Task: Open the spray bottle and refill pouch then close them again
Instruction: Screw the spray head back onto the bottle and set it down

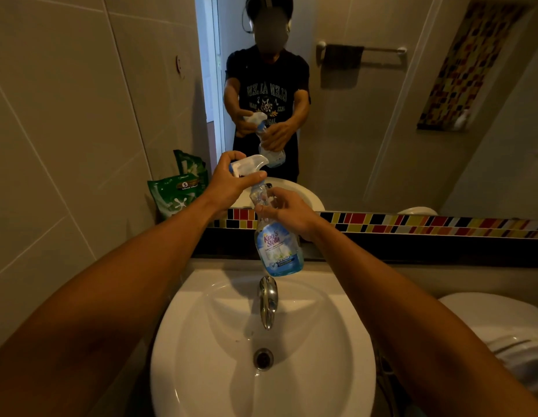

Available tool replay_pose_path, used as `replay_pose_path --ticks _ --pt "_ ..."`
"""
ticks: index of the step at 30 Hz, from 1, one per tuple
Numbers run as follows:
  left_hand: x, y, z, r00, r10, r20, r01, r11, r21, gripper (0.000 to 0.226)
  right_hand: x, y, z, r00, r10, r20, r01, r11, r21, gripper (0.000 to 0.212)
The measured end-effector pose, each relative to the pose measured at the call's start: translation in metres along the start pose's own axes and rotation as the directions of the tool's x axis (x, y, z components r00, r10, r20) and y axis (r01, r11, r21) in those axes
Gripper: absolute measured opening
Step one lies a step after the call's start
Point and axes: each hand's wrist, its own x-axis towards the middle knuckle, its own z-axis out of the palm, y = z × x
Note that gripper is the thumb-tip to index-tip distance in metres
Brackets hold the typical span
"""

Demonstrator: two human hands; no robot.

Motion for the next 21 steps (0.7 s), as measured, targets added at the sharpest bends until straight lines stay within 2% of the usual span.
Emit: replay_pose_path --ticks 3,8,16,21 --pt "0.0006 -0.0034 0.0008 0.999 0.019 -0.049 -0.020 1.000 -0.023 0.052 0.0019 0.0002 -0.0010 1.000 -0.003 0.003 0.003 1.000 -0.006 0.024" --pt "0.0041 -0.0034 0.0015 1.000 0.000 0.004 0.000 1.000 0.011 0.053 0.0046 0.0048 -0.0029 1.000 0.001 -0.013 -0.001 1.000 0.002 0.027" --pt "0.0040 -0.0039 0.0042 0.997 0.036 -0.063 -0.037 0.999 -0.022 0.050 0.0057 0.0007 -0.0053 1.000 -0.001 0.016 0.002 1.000 -0.006 0.023" --pt "0.0065 -0.0063 0.0033 1.000 -0.016 0.012 0.016 1.000 0.000 0.050 0.0075 0.0080 -0.0063 1.000 0.013 -0.006 -0.013 1.000 -0.004 0.029"
